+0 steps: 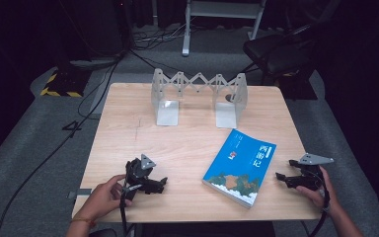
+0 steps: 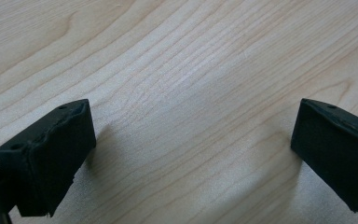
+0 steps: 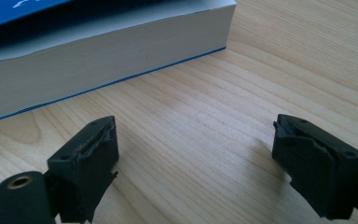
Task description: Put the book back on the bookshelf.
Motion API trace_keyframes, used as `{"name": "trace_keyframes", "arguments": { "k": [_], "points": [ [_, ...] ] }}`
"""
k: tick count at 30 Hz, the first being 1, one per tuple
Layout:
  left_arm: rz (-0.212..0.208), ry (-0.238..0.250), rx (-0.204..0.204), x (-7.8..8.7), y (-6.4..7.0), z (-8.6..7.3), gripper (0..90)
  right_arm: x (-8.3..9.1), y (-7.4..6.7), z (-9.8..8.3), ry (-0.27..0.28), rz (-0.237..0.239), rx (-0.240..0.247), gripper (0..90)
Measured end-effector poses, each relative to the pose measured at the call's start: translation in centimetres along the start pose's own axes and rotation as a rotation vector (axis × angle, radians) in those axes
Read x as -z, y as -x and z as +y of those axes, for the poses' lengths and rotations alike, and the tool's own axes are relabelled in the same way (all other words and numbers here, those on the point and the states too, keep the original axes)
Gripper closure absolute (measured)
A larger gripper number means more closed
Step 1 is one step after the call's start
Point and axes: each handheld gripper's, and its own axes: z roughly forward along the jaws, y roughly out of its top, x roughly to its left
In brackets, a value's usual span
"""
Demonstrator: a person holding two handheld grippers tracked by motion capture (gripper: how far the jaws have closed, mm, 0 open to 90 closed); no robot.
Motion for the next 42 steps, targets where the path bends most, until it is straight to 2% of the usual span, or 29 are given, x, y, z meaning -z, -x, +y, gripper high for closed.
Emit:
{"name": "trace_keyframes", "arguments": {
  "k": [2, 3, 5, 7, 8, 11, 13, 20, 22, 25, 28, 33, 38, 42],
  "points": [
    [-0.021, 0.003, -0.028, -0.1, 0.0, 0.1, 0.4, 0.0, 0.1, 0.0, 0.000, 0.002, 0.004, 14.7],
    [-0.023, 0.001, -0.028, -0.1, 0.2, 0.1, 0.6, 0.0, 0.1, 0.0, 0.000, 0.002, 0.004, 14.7],
    [-0.055, 0.002, -0.071, -0.3, 0.4, 0.3, 0.7, 0.1, 0.1, -0.1, 0.000, 0.007, 0.007, 14.7],
    [-0.078, -0.004, -0.081, -0.4, 0.4, 0.5, 0.6, 0.1, 0.1, -0.1, -0.001, 0.009, 0.011, 14.7],
    [-0.089, -0.008, -0.099, -0.5, 0.2, 0.6, 0.2, 0.1, 0.1, -0.1, -0.002, 0.009, 0.011, 14.7],
    [-0.089, -0.003, -0.092, -0.6, 0.2, 0.6, 0.1, 0.1, 0.1, -0.1, -0.002, 0.012, 0.013, 13.8],
    [-0.091, -0.002, -0.115, -0.9, 0.4, 1.0, 0.5, -0.1, 0.0, 0.1, -0.004, 0.024, 0.024, 13.2],
    [-0.130, -0.010, -0.141, -1.4, 1.1, 1.6, 0.6, -0.8, -0.5, 0.7, -0.008, 0.056, 0.053, 12.5],
    [-0.145, -0.007, -0.166, -1.5, 1.4, 1.7, 0.6, -1.0, -0.8, 1.0, -0.009, 0.061, 0.059, 12.9],
    [-0.179, -0.009, -0.208, -1.5, 1.8, 1.8, 0.5, -1.3, -1.5, 1.4, -0.012, 0.099, 0.099, 14.4],
    [-0.177, -0.009, -0.195, -1.6, 2.2, 1.8, 0.3, -1.8, -2.0, 1.8, -0.019, 0.126, 0.122, 14.5],
    [-0.170, -0.008, -0.190, -1.7, 2.6, 1.9, 0.5, -2.2, -2.0, 2.7, -0.058, 0.119, 0.115, 13.5],
    [-0.192, -0.011, -0.213, -1.9, 2.7, 2.2, 0.2, -2.3, -2.0, 2.5, -0.040, 0.119, 0.108, 13.3],
    [-0.224, -0.010, -0.250, -2.1, 3.0, 2.4, 0.2, -2.4, -1.7, 2.7, -0.035, 0.139, 0.112, 12.8]
  ]
}}
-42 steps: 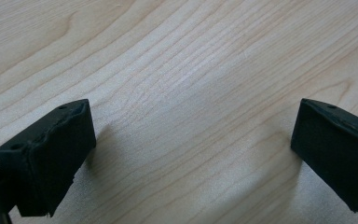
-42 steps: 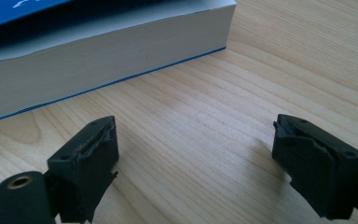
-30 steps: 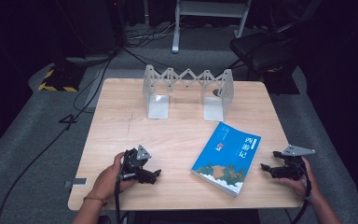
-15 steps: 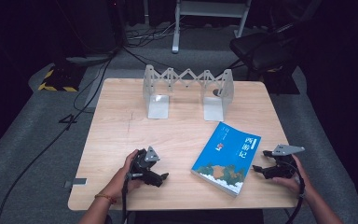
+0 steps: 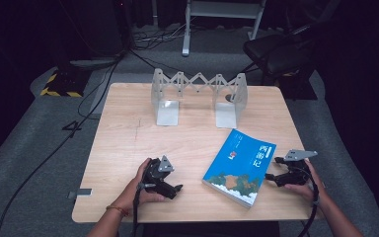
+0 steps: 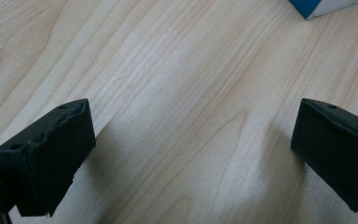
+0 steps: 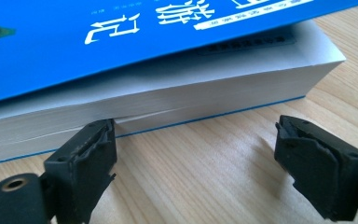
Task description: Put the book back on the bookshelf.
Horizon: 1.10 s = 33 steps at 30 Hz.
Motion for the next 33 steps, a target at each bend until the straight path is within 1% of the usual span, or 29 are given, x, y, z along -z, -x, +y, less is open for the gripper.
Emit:
{"name": "trace_keyframes", "arguments": {
  "k": [2, 3, 6, 7, 8, 9, 10, 11, 12, 13, 16, 17, 19, 20, 22, 25, 26, 28, 30, 33],
  "points": [
    [-0.009, -0.004, -0.010, -0.1, -0.1, 0.1, 0.2, -0.1, 0.3, 0.2, 0.008, 0.017, 0.018, 11.7],
    [-0.012, 0.004, -0.011, -0.2, -0.1, 0.2, 0.2, -0.2, 0.4, 0.3, 0.007, 0.023, 0.024, 10.9],
    [-0.021, -0.001, -0.024, -0.7, -0.2, 0.8, 0.2, -0.4, 0.8, 0.8, 0.010, 0.048, 0.051, 9.0],
    [-0.025, 0.001, -0.029, -0.9, -0.3, 1.1, 0.2, -0.5, 0.9, 1.0, 0.014, 0.050, 0.068, 8.2],
    [-0.025, 0.001, -0.029, -0.9, -0.3, 1.1, 0.2, -0.5, 0.9, 1.0, 0.014, 0.050, 0.068, 8.2],
    [-0.030, 0.000, -0.031, -1.1, -0.2, 1.3, 0.2, -0.6, 1.0, 1.3, 0.008, 0.062, 0.066, 8.2],
    [-0.034, 0.002, -0.037, -1.3, -0.2, 1.5, 0.2, -0.8, 1.1, 1.5, 0.004, 0.060, 0.066, 8.3],
    [-0.036, 0.001, -0.033, -1.5, -0.1, 1.8, 0.2, -1.0, 1.0, 1.7, 0.003, 0.055, 0.070, 8.3],
    [-0.035, 0.001, -0.035, -1.7, -0.1, 2.0, 0.2, -1.1, 0.9, 1.9, -0.001, 0.048, 0.062, 8.5],
    [-0.033, 0.001, -0.032, -2.0, -0.2, 2.3, 0.2, -1.2, 0.9, 1.9, 0.006, 0.044, 0.059, 9.1],
    [-0.018, 0.000, -0.018, -2.5, -0.5, 3.0, 0.3, -1.3, 1.0, 1.7, 0.012, 0.045, 0.023, 9.1],
    [-0.015, -0.001, -0.014, -2.7, -0.6, 3.1, 0.3, -1.3, 1.0, 1.8, 0.011, 0.045, 0.021, 9.1],
    [0.004, 0.001, 0.005, -3.3, -1.0, 3.8, 0.3, -1.4, 1.0, 1.9, 0.009, 0.040, 0.023, 9.1],
    [0.004, 0.001, 0.005, -3.3, -1.0, 3.8, 0.3, -1.5, 1.0, 2.1, 0.011, 0.035, 0.026, 9.1],
    [0.001, 0.004, 0.003, -3.7, -1.1, 4.3, 0.3, -1.7, 0.9, 2.2, 0.014, 0.031, 0.027, 9.1],
    [-0.017, 0.001, -0.012, -4.2, -1.2, 4.9, 0.3, -2.2, 0.8, 2.7, 0.024, 0.024, 0.054, 9.8],
    [-0.024, 0.002, -0.024, -4.3, -1.3, 5.0, 0.3, -2.3, 0.7, 3.0, 0.020, 0.024, 0.060, 10.1],
    [-0.033, 0.001, -0.036, -4.3, -1.4, 5.1, 0.3, -2.6, 0.4, 3.6, 0.008, 0.013, 0.101, 10.2],
    [-0.036, 0.002, -0.039, -4.1, -1.7, 4.8, 0.4, -3.0, 0.0, 4.3, -0.004, 0.004, 0.133, 10.4],
    [-0.039, 0.004, -0.043, -3.4, -2.2, 4.0, 0.4, -3.6, -0.3, 4.7, 0.012, 0.020, 0.127, 15.1]
  ]
}}
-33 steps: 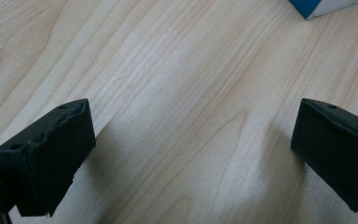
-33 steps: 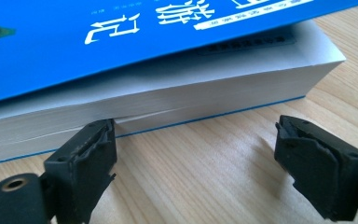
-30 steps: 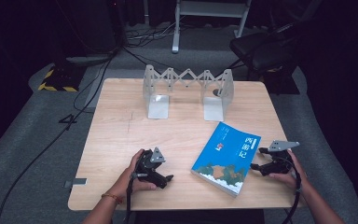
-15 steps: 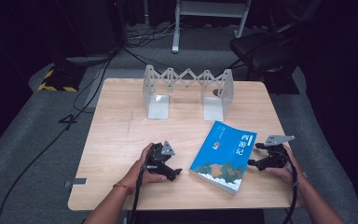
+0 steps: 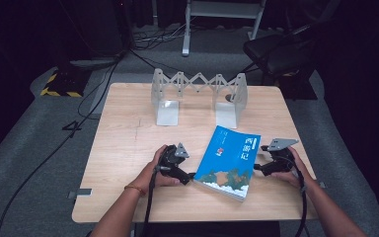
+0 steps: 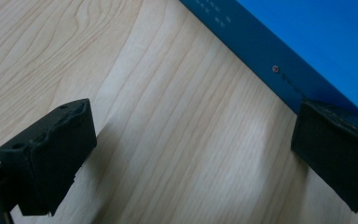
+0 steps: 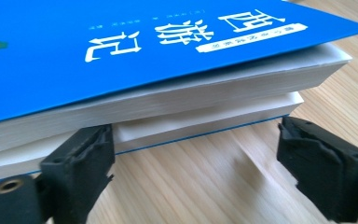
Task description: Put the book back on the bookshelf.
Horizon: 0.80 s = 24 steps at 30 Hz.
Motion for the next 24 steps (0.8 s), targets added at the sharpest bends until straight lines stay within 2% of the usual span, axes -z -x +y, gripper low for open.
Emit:
{"name": "trace_keyframes", "arguments": {
  "k": [5, 8, 12, 15, 20, 22, 24],
  "points": [
    [0.006, 0.001, 0.007, 1.0, -0.2, -1.2, 0.4, -0.6, -0.8, 0.7, 0.015, 0.004, 0.005, 19.3],
    [0.018, -0.003, 0.015, 1.6, -0.2, -1.8, 0.4, -1.0, -1.2, 0.9, 0.027, 0.028, 0.003, 25.8],
    [0.028, -0.003, 0.028, 2.4, -0.1, -2.7, 0.4, -1.2, -1.7, 1.3, 0.025, 0.016, 0.020, 25.9],
    [0.040, -0.005, 0.042, 2.7, 0.1, -3.1, 0.5, -1.1, -2.0, 1.2, 0.004, -0.006, 0.024, 25.3],
    [0.060, -0.004, 0.069, 2.7, 0.6, -3.1, 0.3, -0.9, -2.0, 0.7, -0.019, 0.034, -0.035, 23.9],
    [0.065, -0.003, 0.072, 2.8, 1.0, -3.2, 0.3, -0.5, -2.6, 0.6, 0.000, 0.028, -0.006, 23.9],
    [0.060, -0.003, 0.068, 2.9, 1.5, -3.4, 0.3, -0.4, -3.2, 0.6, -0.003, 0.048, 0.009, 23.9]
  ]
}}
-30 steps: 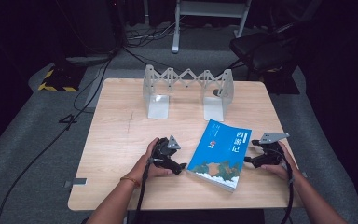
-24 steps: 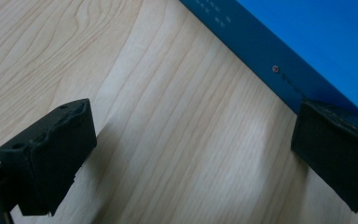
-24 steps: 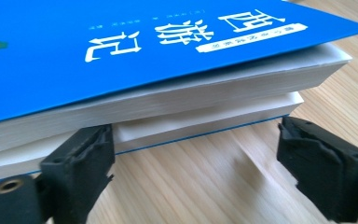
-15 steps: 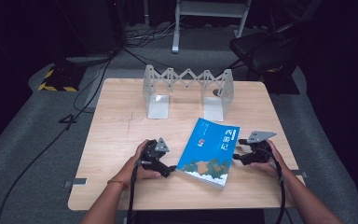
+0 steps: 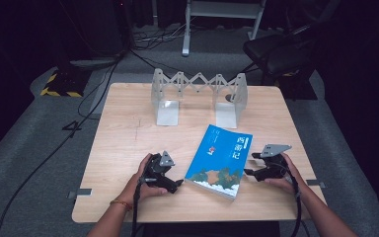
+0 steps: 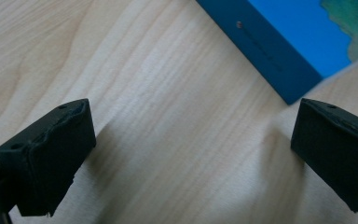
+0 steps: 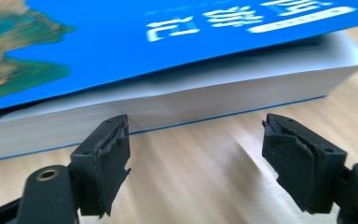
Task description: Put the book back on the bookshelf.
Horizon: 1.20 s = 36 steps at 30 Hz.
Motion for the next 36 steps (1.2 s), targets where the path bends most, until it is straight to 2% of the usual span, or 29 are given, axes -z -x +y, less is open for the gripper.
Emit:
{"name": "trace_keyframes", "arguments": {
  "k": [2, 6, 15, 17, 20, 23, 25, 27, 30, 32, 36],
  "points": [
    [0.000, 0.000, -0.003, 0.2, 0.5, -0.3, 0.3, -0.1, -0.5, -0.1, -0.013, 0.001, 0.013, 23.9],
    [-0.002, 0.000, -0.003, 0.5, 1.2, -0.6, 0.3, -0.1, -0.7, -0.1, -0.012, 0.008, 0.009, 23.8],
    [-0.004, -0.004, -0.006, 0.2, 1.4, -0.3, 0.2, 0.1, -0.9, 0.3, -0.013, -0.002, 0.023, 23.8],
    [-0.001, -0.019, -0.002, 0.3, 1.5, -0.1, 0.3, 0.2, -1.0, 0.4, -0.011, -0.007, 0.030, 23.8],
    [-0.012, -0.034, -0.019, 0.5, 1.5, 0.0, 1.5, 0.3, -1.2, 0.6, -0.014, -0.018, 0.038, 23.8],
    [-0.027, -0.025, -0.025, 0.7, 1.6, 0.0, 6.9, 0.4, -1.1, 0.7, -0.012, -0.020, 0.039, 23.8],
    [-0.029, -0.020, -0.046, 0.9, 1.7, 0.1, 19.1, 0.7, -1.1, 0.9, 0.001, -0.018, 0.032, 24.1],
    [-0.029, -0.023, -0.056, 0.9, 2.0, 0.3, 15.8, 0.9, -1.2, 1.1, 0.022, -0.016, 0.020, 24.5],
    [-0.036, -0.028, -0.077, 0.8, 2.6, 0.7, 16.4, 1.2, -1.2, 1.5, 0.037, -0.019, 0.030, 25.4],
    [-0.047, -0.020, -0.087, 0.8, 3.0, 0.9, 16.8, 1.3, -1.3, 1.7, 0.035, -0.020, 0.043, 25.4],
    [-0.059, 0.004, -0.106, 1.1, 3.8, 1.5, 16.8, 1.2, -1.2, 1.9, 0.046, -0.009, 0.023, 25.4]
  ]
}}
